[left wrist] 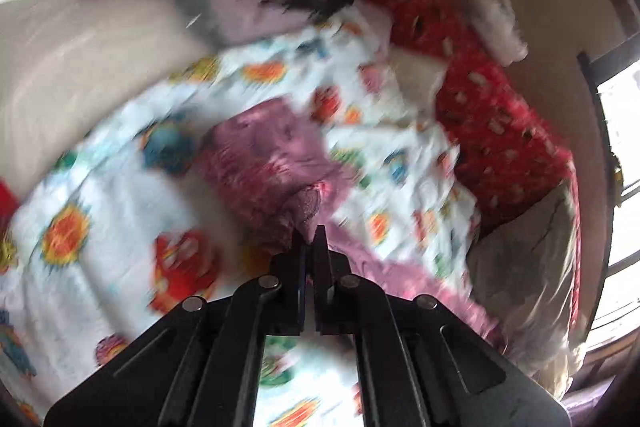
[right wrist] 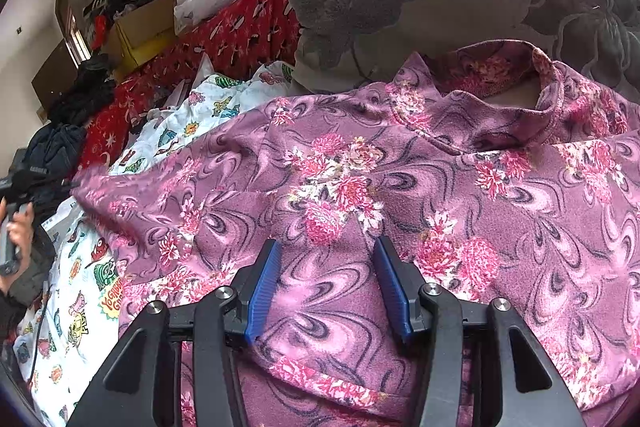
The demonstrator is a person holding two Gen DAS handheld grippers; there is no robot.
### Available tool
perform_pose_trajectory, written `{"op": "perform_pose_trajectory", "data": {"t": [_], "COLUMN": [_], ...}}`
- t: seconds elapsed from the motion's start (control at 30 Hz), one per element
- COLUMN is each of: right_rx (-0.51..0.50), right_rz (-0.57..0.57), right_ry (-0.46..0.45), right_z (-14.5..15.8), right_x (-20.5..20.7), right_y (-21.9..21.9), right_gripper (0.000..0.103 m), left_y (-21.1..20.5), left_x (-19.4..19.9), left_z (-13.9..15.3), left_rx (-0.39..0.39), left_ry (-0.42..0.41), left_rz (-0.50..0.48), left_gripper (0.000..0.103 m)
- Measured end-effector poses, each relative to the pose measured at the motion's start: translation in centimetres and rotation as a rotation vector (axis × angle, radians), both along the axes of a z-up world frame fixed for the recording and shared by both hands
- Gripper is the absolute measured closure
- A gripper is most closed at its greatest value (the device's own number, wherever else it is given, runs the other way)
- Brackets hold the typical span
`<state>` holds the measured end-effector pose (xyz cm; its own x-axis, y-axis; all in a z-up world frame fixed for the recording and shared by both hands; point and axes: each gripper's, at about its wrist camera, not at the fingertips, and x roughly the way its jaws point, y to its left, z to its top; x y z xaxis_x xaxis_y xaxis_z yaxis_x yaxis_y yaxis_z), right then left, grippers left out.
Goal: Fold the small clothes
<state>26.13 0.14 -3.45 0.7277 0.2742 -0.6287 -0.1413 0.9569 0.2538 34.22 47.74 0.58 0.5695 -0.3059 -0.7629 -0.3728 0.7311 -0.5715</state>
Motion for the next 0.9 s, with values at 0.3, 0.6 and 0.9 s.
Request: {"op": "perform_pose_trajectory", "data": {"t": [0.3, 0.6, 0.9], "right_rx": [-0.008, 0.045, -0.004], "right_rz": [-0.001, 0.038, 0.157], "right_ry": [0.003, 0.029, 0.036], "right_z": [0.0, 2.7, 2.6], "right_x": [0.2, 1.8, 4.9], "right_y": [0.3, 3.7, 10.6], "right_gripper": [0.052, 0.049, 0.049], "left_y": [0.1, -2.5, -1.8], "left_x": [-2.0, 2.3, 0.0], "left_z": [-1.8, -3.7, -3.0], "left_rx": [-0.224, -0.208, -0.157], "left_ry": [-0.081, 0.001, -0.069], "left_rz": [0.068, 0.105, 0.053], "left_gripper": [0.044, 0.044, 0.043]}}
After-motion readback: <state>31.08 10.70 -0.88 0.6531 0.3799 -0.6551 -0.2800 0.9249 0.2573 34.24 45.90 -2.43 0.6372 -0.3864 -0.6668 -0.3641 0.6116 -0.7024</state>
